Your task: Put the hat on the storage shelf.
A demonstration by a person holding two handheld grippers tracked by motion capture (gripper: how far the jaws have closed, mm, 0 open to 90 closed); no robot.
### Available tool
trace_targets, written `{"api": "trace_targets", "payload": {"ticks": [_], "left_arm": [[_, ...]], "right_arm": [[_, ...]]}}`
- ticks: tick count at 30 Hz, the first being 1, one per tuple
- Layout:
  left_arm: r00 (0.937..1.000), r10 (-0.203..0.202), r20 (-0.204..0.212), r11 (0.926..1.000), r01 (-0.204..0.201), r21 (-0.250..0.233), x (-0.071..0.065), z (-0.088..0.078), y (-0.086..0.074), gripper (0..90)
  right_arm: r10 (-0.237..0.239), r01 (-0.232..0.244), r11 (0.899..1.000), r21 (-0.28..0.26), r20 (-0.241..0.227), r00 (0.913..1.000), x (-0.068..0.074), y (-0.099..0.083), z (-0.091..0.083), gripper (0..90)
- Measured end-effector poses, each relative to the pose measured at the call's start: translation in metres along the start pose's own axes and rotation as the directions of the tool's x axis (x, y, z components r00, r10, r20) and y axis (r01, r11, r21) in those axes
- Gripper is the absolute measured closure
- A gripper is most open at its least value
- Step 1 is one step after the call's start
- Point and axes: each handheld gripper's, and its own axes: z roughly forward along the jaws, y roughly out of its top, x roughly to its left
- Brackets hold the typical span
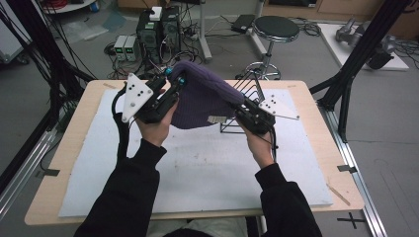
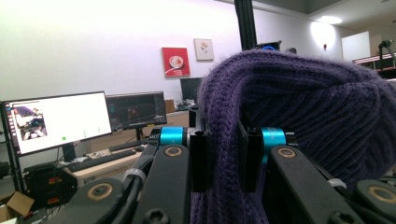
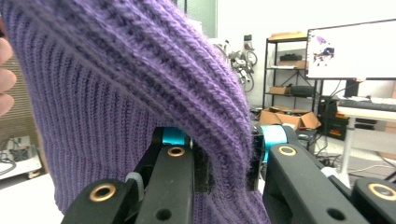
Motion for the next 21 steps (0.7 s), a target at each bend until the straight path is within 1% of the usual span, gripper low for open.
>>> {"api": "trace_targets", "payload": {"ticks": [2,4,9,11,15,18,21], "left_arm": [[0.9999,-0.003,0.011,1.0000,0.003,0.001,-0.001,0.005,0.002,79.1],[0.9998,-0.008,0.021,1.0000,0.008,-0.005,-0.002,0.010,0.004,79.1],[0.9995,-0.013,0.030,0.9998,0.013,-0.013,-0.001,0.025,0.010,79.1],[0.9992,-0.013,0.037,0.9998,0.013,-0.012,-0.001,0.031,0.011,79.0],[0.9989,0.018,0.043,0.9998,-0.018,-0.002,-0.002,0.043,0.014,78.9],[0.9989,0.012,0.045,0.9999,-0.012,0.000,-0.003,0.050,0.014,78.9],[0.9986,0.013,0.051,0.9999,-0.013,0.000,-0.005,0.058,0.014,78.9]], "right_arm": [[-0.020,0.020,1.000,-0.004,0.020,0.9996,-0.003,0.004,0.000,80.0],[-0.030,0.030,1.000,-0.008,0.042,0.9987,-0.007,0.009,-0.001,80.0],[-0.069,0.070,0.998,-0.003,0.072,0.9950,-0.016,0.025,-0.001,79.9],[-0.091,0.091,0.996,0.005,0.090,0.9917,-0.020,0.032,-0.001,79.9],[-0.121,0.120,0.993,0.013,0.120,0.9854,-0.029,0.039,-0.002,79.9],[-0.122,0.121,0.993,0.016,0.138,0.9829,-0.034,0.043,-0.004,79.9],[-0.143,0.143,0.990,0.016,0.157,0.9771,-0.039,0.047,-0.005,79.8]]}}
